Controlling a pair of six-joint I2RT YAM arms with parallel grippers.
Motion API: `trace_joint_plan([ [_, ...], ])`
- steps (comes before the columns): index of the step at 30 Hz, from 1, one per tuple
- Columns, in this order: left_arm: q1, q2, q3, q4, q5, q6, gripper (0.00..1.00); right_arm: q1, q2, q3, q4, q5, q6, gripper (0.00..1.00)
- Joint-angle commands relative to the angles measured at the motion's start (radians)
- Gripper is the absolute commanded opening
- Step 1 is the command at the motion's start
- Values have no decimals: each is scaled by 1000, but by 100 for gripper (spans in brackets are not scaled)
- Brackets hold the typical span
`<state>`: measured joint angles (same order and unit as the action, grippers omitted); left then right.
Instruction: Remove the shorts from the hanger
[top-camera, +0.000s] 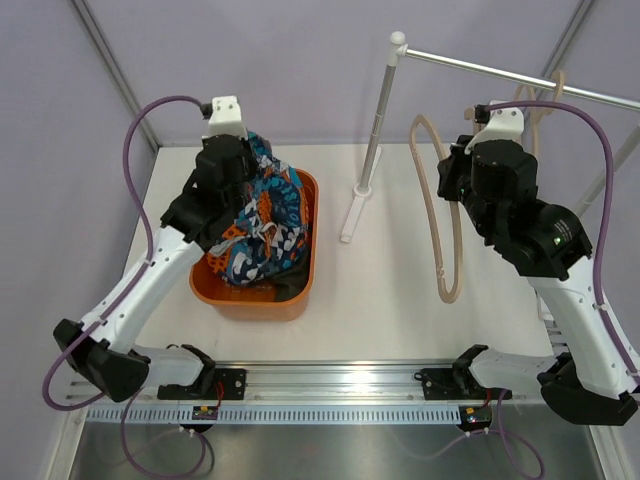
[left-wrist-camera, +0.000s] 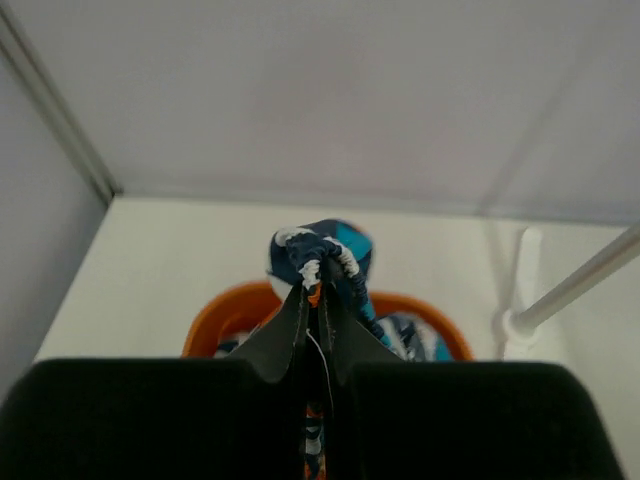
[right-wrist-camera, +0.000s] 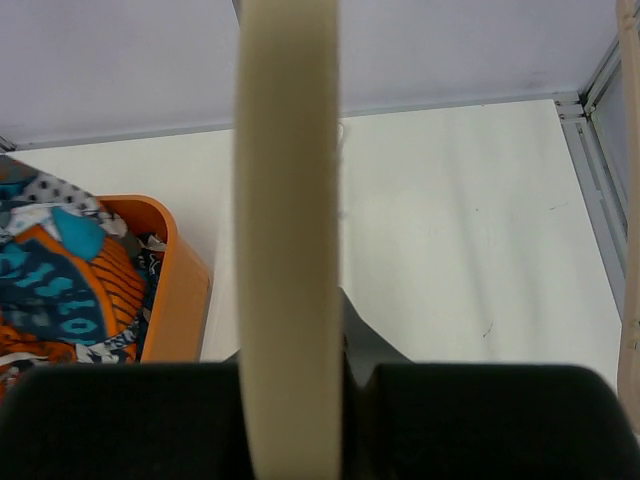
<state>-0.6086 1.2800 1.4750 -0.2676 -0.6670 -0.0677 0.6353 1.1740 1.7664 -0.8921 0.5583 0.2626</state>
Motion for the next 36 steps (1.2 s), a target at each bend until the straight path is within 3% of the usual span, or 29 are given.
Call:
trace_joint_plan([
  [1,162,22,-228,-102,208,-452,0,-5,-31,-13,16,0,13,0],
  [4,223,77,-404,-15,357,-584,0,-3,-45,-31,21,3,17,0],
  [9,244,332,-493,45,524,-747,0,-5,-57,-48,16,-3,30,0],
  [13,245,343,-554,97,537,-794,3,-3,-77,-68,10,5,26,0],
  [17,245,208,-544,19,422,-756,27,-5,-96,-76,5,26,20,0],
  [18,245,176,-517,1,408,-741,42,-6,-96,-74,5,26,23,0],
  [22,245,-8,-427,-90,359,-658,77,-6,-89,-65,4,20,30,0],
  [25,245,-82,-359,-149,333,-598,91,-5,-82,-62,7,19,35,0],
  [29,245,-160,-280,-222,342,-535,99,-5,-71,-58,10,25,38,0],
  [36,244,-266,-243,-239,527,-462,99,-17,33,78,-14,65,-2,0],
])
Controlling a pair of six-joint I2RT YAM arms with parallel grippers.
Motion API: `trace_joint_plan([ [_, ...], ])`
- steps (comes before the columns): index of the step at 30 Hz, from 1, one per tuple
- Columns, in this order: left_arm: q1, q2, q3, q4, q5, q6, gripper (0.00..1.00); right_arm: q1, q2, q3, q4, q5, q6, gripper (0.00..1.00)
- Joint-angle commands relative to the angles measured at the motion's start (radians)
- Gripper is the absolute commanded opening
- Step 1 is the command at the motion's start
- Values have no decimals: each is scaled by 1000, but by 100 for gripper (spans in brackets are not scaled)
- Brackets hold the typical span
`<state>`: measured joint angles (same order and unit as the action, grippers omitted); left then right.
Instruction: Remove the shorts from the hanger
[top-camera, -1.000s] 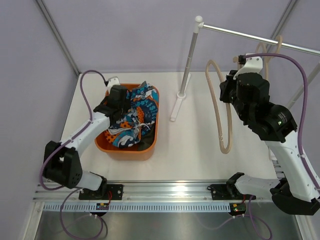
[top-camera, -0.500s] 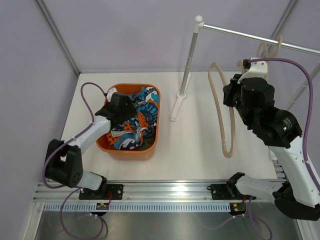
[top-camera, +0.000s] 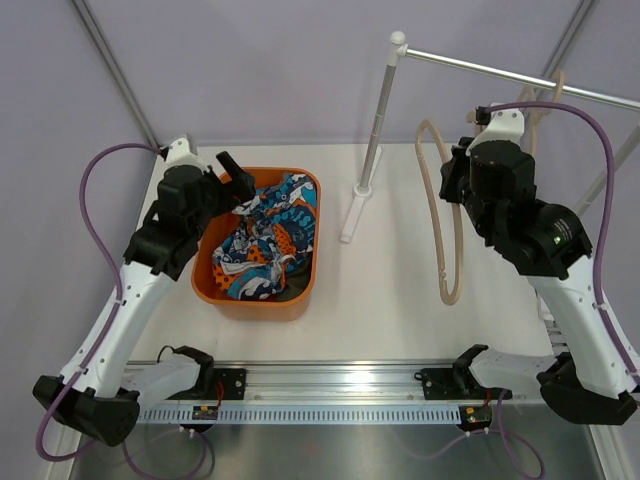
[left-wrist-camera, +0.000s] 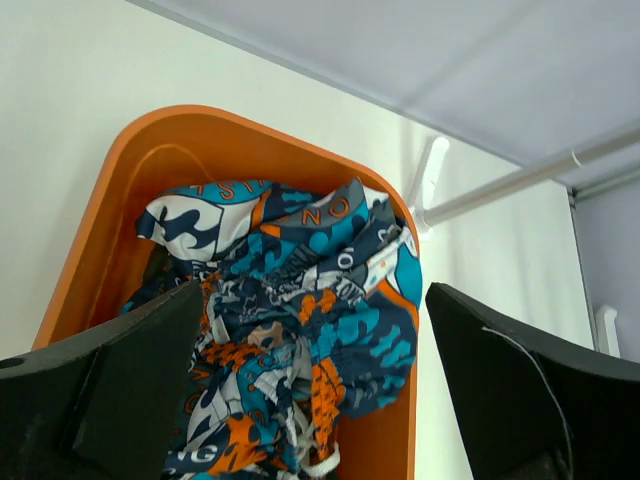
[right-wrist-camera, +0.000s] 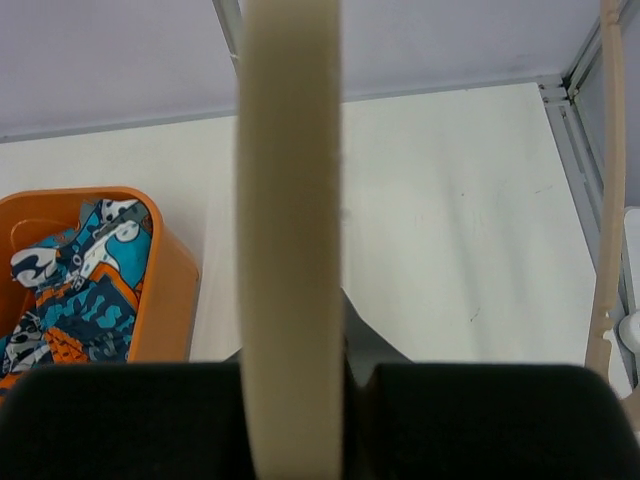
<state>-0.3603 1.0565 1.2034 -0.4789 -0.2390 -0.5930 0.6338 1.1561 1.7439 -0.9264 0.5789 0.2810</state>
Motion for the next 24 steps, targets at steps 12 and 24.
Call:
trace_joint_plan([
  [12,-5,-227,77,-130,257,168,99,-269,431,429,-8,21,-34,0],
  [24,-5,-266,87,-194,193,251,99,-371,698,703,46,6,-91,0],
])
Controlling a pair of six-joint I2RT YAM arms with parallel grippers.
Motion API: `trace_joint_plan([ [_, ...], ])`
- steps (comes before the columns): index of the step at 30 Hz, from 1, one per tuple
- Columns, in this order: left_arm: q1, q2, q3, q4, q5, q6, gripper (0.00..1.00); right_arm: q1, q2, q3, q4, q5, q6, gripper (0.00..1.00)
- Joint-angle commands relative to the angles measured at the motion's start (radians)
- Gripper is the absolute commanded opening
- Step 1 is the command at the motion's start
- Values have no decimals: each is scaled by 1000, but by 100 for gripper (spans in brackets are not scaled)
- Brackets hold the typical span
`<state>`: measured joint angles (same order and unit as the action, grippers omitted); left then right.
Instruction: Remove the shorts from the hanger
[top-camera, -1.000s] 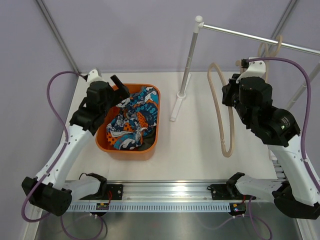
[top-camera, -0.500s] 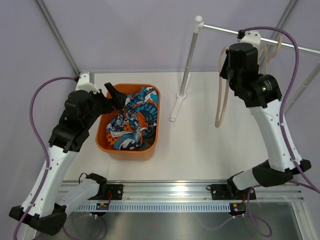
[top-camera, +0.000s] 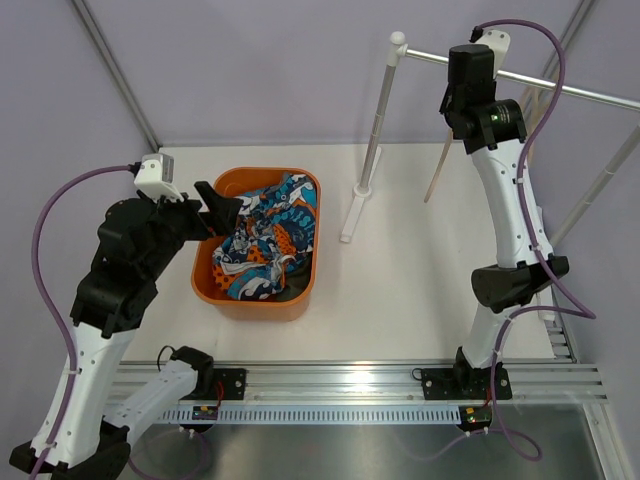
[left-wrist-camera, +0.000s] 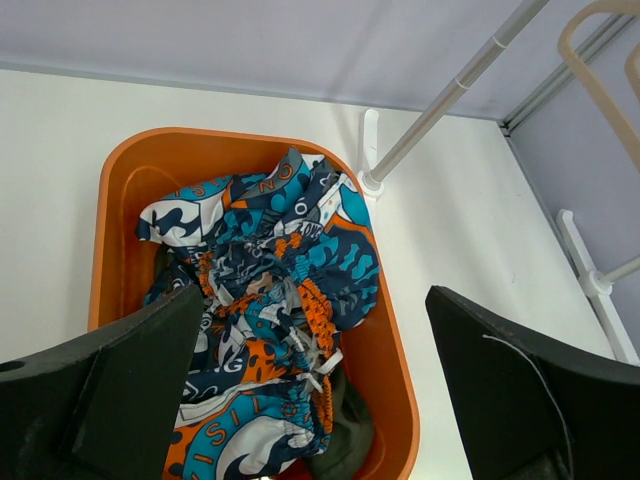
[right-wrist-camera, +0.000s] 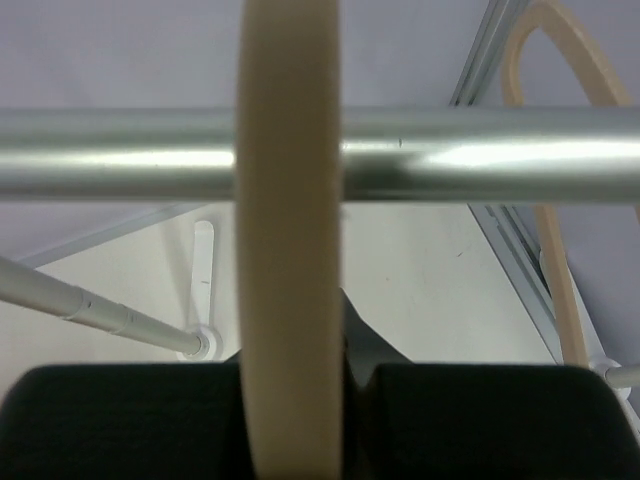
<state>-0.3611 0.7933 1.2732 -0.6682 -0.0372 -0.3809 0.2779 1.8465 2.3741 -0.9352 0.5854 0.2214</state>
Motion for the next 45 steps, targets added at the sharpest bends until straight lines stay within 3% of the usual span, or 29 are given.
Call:
trace_joint_plan([
  [1,-4,-8,12,-2,-10,42,99,-22,16,73,62,-5,-31,0],
  [16,-6,3,-37,10,-23,50,99,-124,31,-13,125,-87,-27,0],
  [31,-4,-20,-90,21,-16,60,99,-141,-98,-345,219,-159,35,0],
  [34,-4,-23,-98,22,-16,63,99,-141,-122,-354,216,-162,35,10],
  [35,-4,-25,-100,21,-18,66,99,-141,-130,-354,214,-168,32,25],
  [37,-4,-31,-106,21,-21,73,99,-141,-151,-352,213,-182,23,39],
  [38,-4,-34,-109,19,-23,74,99,-141,-159,-351,208,-182,22,51],
  [41,-4,-46,-118,18,-27,86,99,-141,-188,-346,199,-188,18,68],
  [45,-4,-58,-132,18,-46,99,99,-141,-251,-358,199,-196,16,78],
])
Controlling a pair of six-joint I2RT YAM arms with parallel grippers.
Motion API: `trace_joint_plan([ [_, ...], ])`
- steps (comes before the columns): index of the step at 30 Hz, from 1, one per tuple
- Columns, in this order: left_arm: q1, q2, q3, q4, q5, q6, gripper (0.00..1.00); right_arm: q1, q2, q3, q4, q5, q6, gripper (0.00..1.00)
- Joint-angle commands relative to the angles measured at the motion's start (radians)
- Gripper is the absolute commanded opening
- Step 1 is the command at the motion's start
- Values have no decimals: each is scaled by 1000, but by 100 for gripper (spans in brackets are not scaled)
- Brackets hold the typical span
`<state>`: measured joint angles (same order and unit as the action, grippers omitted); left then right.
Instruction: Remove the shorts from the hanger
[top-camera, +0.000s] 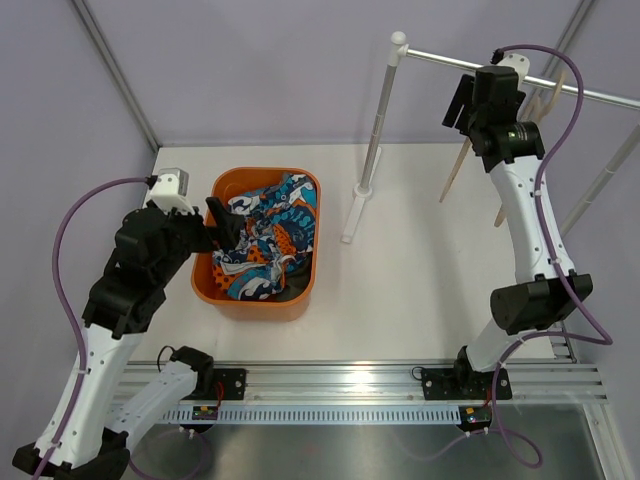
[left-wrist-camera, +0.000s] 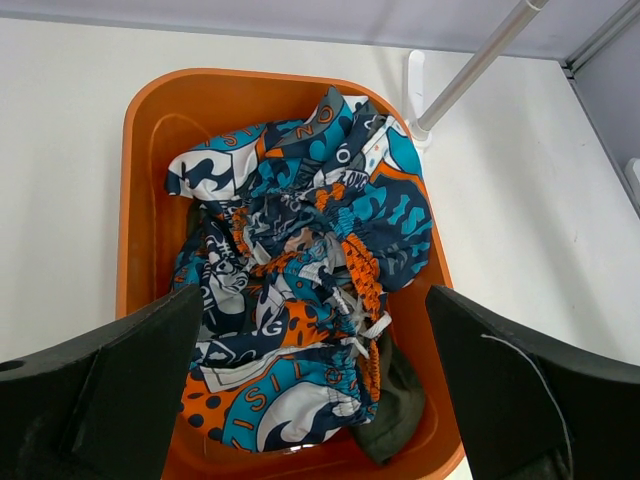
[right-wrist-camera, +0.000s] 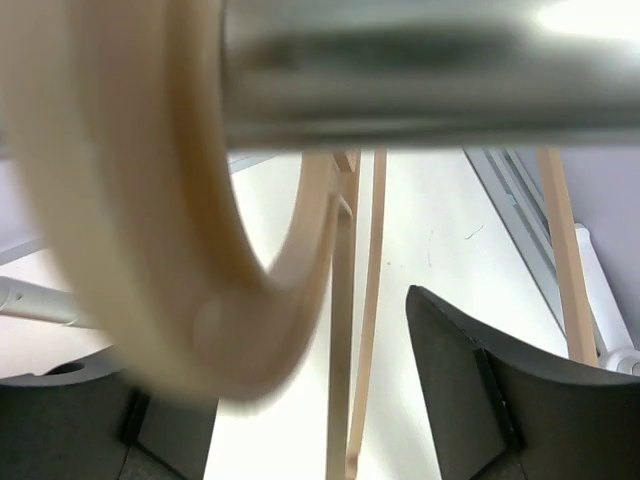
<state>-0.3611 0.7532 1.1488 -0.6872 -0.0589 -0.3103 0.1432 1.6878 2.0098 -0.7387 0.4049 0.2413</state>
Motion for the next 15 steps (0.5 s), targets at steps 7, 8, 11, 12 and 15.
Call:
trace_joint_plan([
  [7,-4,-49,-44,51,-25,36,99,-7,-238,-81,12,-98,35,84],
  [8,-4,-51,-56,49,-25,37,99,-7,-259,-97,19,-113,41,86],
  [11,-4,-71,-80,48,-4,43,99,-7,-361,-198,56,-208,56,99],
  [12,-4,-77,-99,49,2,45,99,-7,-417,-224,62,-256,61,99],
  [15,-4,-104,-132,52,24,46,99,-7,-537,-385,91,-358,75,100],
])
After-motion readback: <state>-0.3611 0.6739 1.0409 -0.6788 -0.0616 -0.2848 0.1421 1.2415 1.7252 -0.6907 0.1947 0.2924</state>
